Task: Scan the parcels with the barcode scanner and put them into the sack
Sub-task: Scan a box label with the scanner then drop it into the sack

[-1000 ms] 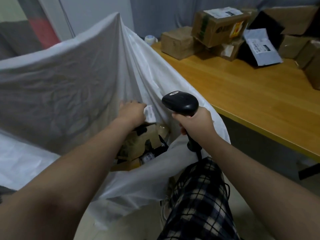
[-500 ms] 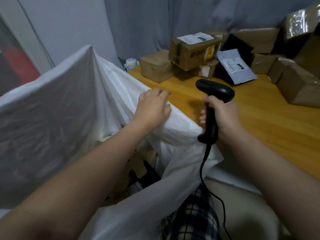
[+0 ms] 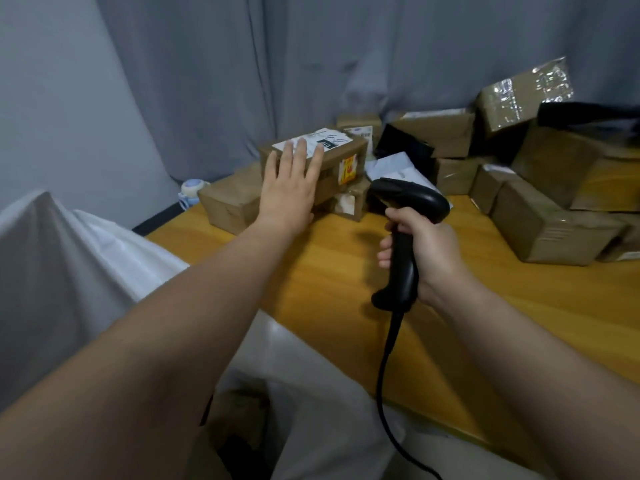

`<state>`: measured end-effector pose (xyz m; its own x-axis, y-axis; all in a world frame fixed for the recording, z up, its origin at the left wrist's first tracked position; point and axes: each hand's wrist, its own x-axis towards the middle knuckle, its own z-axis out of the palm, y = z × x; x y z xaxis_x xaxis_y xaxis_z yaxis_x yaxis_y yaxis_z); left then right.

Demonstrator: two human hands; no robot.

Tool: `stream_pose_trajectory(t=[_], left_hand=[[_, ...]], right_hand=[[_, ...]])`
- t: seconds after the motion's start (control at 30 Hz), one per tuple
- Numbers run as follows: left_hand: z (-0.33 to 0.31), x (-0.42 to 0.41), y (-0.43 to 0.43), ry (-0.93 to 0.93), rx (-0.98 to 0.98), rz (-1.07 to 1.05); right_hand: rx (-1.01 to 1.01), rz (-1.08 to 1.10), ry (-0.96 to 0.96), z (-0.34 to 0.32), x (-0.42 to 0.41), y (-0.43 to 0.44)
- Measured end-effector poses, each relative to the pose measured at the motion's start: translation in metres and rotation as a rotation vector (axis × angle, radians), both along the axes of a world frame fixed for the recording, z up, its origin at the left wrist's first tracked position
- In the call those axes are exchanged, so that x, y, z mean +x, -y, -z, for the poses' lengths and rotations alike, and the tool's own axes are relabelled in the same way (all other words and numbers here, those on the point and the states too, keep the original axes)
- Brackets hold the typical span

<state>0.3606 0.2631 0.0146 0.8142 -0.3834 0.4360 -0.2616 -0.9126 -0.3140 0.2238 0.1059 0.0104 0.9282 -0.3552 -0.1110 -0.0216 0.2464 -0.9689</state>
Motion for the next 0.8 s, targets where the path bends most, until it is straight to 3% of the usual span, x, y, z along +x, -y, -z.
stream_pose_trajectory(t=[0.27,0.43,0.53,0.8], left_hand=[[0.003,0.016,0.005,0.118,0.153,0.014],[-0.005,0.009,0.005,-0.036,0.201,-0.08],[0.005,0.011,0.003,-0.006,0.294,-0.113],[-0.002,0.029,0.001,0.113,0.217,-0.018]], right_hand=[[0.049,0.007,-0.015,0.001,-0.005,0.012],[0.039,0.022,-0.007,-0.004,-0.012,0.013],[0.053,0.001,-0.018,-0.003,-0.007,0.012],[0.084,-0.032,-0.064,0.002,0.022,0.011]])
